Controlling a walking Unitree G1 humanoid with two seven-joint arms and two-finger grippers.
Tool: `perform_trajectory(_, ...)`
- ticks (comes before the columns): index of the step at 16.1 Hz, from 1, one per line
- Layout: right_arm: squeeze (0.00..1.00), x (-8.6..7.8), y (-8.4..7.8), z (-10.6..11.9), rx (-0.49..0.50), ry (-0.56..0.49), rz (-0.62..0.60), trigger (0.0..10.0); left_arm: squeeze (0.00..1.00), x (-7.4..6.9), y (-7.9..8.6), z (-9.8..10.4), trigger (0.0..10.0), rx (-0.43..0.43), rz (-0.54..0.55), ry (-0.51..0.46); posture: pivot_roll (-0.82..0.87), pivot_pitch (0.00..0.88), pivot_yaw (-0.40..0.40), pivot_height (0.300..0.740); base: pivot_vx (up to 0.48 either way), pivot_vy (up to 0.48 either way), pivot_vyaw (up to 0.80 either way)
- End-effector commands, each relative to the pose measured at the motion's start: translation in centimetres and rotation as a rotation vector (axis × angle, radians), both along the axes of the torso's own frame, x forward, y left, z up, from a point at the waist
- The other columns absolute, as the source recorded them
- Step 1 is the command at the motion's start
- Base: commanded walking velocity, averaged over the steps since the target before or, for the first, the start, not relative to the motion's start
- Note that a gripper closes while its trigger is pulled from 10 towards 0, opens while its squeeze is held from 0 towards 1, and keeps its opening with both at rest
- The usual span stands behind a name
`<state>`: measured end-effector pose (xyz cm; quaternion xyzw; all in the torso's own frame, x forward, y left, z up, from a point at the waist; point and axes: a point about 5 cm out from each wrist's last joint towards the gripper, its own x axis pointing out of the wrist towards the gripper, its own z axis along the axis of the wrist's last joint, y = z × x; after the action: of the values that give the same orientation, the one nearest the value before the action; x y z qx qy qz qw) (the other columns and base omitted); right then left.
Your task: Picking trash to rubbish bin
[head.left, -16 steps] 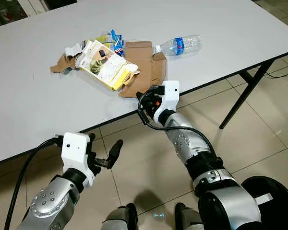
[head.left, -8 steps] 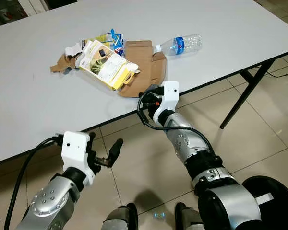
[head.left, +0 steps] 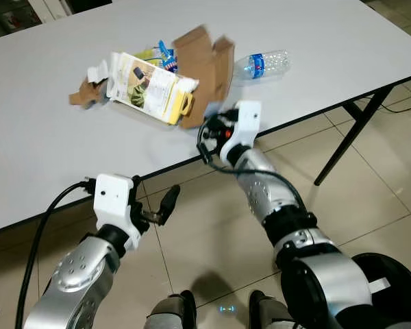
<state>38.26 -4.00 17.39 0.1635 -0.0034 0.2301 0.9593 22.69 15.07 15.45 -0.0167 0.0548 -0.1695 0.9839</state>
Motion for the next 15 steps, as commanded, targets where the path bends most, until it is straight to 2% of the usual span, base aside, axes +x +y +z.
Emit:
perform_trajectory(1, 0.0, 0.2, 0.1, 0.9, 0.038, -0.033, -0.021, 0.0, 0.0, 0.1, 0.1, -0.3, 10.0, 0.014, 0.002, 0.002, 0.09, 0.149, 0.098, 0.74, 0.0, 0.0, 0.0)
perform_trajectory(9, 0.0, 1.1, -2.2, 3.5, 0.045, -0.158, -0.129, 0.0, 0.0, 1.7, -0.5, -0.2, 10.0, 0.014, 0.013, -0.051, 0.06, 0.099, 0.078, 0.74, 0.0, 0.0, 0.0)
perform_trajectory(15, 0.0, 1.5, -4.1, 4.2, 0.01, -0.203, -0.179, 0.0, 0.0, 3.2, 0.1, 0.0, 10.0, 0.023, 0.107, -0.104, 0.02, 0.088, 0.063, 0.74, 0.0, 0.0, 0.0)
